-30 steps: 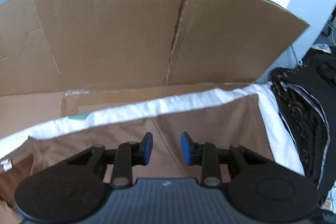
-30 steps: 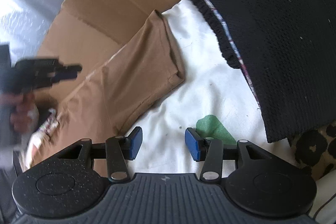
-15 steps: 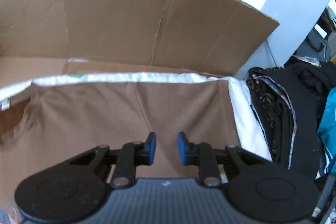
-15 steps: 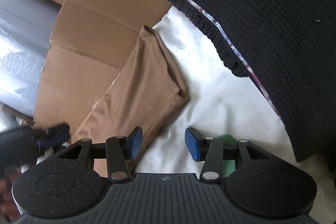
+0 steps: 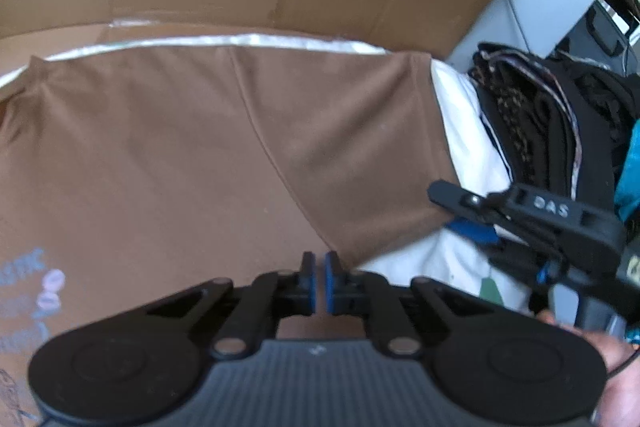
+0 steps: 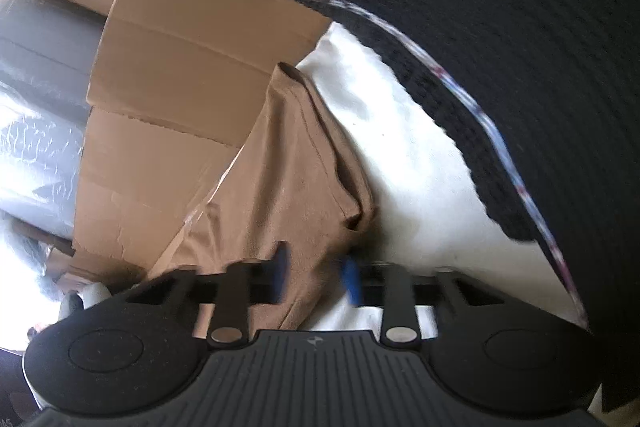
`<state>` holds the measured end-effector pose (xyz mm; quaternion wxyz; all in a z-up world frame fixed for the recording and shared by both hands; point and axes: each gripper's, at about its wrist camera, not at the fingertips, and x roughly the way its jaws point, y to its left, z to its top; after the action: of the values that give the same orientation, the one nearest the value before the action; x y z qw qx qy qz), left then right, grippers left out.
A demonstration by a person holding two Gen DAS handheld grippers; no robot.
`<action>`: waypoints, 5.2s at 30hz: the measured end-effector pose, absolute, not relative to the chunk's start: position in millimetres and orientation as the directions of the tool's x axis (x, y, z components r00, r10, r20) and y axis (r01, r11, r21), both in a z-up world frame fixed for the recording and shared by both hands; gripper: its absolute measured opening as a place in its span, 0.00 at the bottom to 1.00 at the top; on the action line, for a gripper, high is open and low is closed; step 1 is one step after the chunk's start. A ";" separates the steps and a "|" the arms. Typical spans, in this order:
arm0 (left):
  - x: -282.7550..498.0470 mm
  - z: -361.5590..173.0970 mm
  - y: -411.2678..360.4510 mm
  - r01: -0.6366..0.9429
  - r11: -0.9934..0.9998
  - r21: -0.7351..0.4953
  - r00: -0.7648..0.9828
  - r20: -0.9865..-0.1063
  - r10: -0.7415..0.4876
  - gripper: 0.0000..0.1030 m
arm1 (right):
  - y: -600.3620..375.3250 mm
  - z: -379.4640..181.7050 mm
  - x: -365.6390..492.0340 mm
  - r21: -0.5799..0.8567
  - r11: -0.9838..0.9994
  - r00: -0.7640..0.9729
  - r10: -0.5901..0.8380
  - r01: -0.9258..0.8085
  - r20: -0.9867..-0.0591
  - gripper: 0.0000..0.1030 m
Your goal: Fold clothes
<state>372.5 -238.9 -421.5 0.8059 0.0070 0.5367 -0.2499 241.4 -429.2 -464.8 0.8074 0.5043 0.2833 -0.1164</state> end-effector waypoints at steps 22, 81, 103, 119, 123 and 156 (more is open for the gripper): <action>368.6 -441.7 -223.3 0.223 0.890 -0.397 0.300 -0.841 -0.450 0.02 | -420.3 -418.1 240.7 0.785 0.572 0.888 0.199 0.239 -0.415 0.02; 320.1 -411.1 -207.9 0.608 0.794 0.024 0.378 -0.888 -0.263 0.43 | -370.4 -455.7 220.9 0.716 0.648 0.747 0.335 0.260 -0.575 0.41; 337.0 -407.3 -216.4 0.645 0.759 0.091 0.458 -0.841 -0.289 0.31 | -347.3 -462.5 253.6 0.545 0.823 0.710 0.285 0.163 -0.644 0.41; 340.1 -378.2 -185.5 0.562 0.827 -0.005 0.464 -0.826 -0.320 0.07 | -356.9 -467.4 245.6 0.532 0.828 0.715 0.261 0.180 -0.649 0.14; 338.3 -376.5 -173.9 0.513 0.857 -0.046 0.455 -0.832 -0.317 0.07 | -356.2 -466.5 246.4 0.527 0.831 0.714 0.259 0.179 -0.651 0.14; 345.6 -391.8 -166.5 0.438 0.897 -0.063 0.404 -0.877 -0.259 0.16 | -378.6 -462.3 223.9 0.604 0.753 0.708 0.276 0.260 -0.650 0.17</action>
<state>345.6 -166.5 -391.8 0.8333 0.0888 0.5040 -0.2091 223.9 -378.6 -462.3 0.8549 0.3511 0.3819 0.0046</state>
